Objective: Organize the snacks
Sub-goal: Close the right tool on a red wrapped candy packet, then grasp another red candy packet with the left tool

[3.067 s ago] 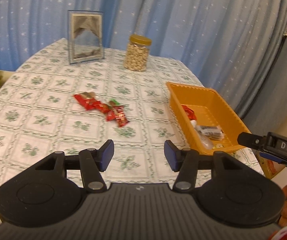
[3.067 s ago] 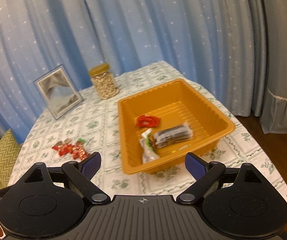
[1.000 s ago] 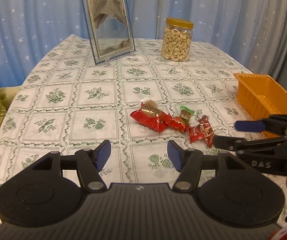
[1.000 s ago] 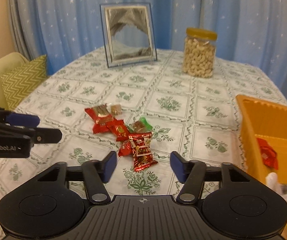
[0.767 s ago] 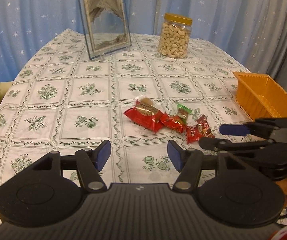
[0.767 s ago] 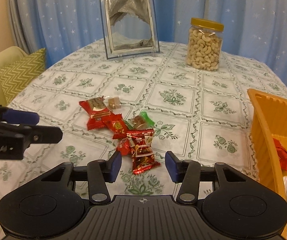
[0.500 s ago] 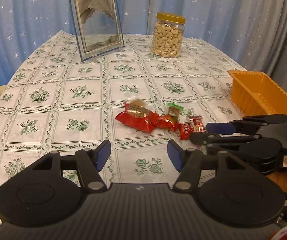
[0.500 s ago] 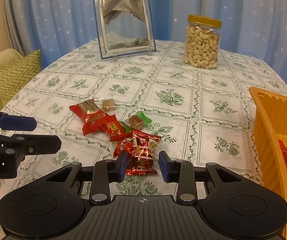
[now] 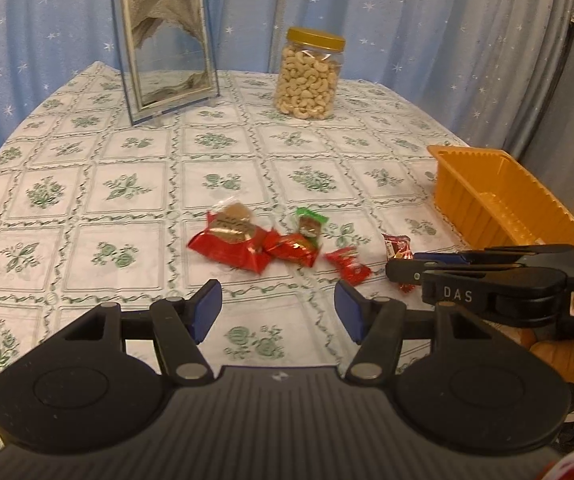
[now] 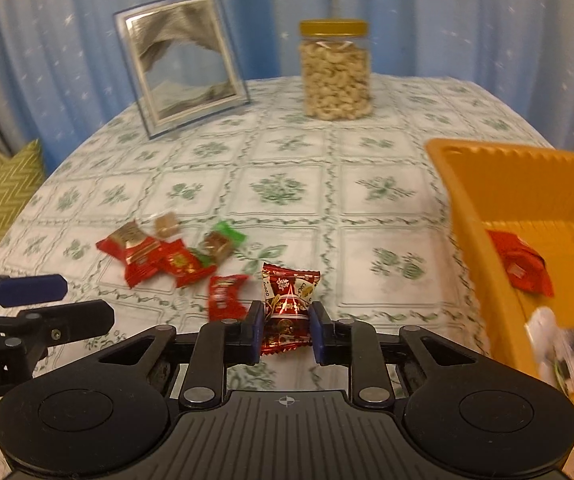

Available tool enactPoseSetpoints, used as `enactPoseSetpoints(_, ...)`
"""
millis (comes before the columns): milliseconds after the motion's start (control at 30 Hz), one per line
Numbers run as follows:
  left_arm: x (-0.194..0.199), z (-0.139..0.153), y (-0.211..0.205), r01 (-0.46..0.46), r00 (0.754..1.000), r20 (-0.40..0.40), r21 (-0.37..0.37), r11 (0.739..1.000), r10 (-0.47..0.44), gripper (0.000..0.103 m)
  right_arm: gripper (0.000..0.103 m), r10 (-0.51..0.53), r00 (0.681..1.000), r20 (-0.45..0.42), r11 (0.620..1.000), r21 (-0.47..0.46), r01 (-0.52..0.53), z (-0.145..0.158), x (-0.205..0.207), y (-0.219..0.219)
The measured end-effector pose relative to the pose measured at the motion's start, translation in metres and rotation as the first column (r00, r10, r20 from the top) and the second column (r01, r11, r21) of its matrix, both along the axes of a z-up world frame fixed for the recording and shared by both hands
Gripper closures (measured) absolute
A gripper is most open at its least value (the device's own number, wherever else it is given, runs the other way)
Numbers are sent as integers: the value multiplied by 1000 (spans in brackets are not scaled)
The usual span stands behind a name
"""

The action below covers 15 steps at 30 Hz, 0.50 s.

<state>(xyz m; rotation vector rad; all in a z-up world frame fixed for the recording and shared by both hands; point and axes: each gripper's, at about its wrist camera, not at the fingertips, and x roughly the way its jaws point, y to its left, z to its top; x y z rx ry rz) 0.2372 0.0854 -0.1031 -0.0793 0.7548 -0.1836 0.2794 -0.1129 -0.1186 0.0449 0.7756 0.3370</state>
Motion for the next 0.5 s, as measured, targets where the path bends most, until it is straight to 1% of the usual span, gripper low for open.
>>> enactPoseSetpoints(133,6,-2,-8,15,1000,2,-26,1000,-15,45,79,-21,1000,-11,999,-27,21,-2,2,-6)
enactPoseSetpoints(167,8,-3,-9,19,1000,-2,-43,999,-19,49,79,-23,1000,-15,999,-27,23,-3,2,-6)
enactPoseSetpoints(200,11,-5,-10,21,1000,-7,-63,998,-22,54,79,-23,1000,-14,999,-26,23,-4,2,-6)
enactPoseSetpoints(267,16,-7,-13,25,1000,-14,-87,996,-27,61,79,-22,1000,-11,999,-35,21,-4,2,-6)
enactPoseSetpoints(500,34,-16,-27,27,999,-36,-149,989,-33,70,79,-25,1000,-3,999,-32,25,-8,2,-5)
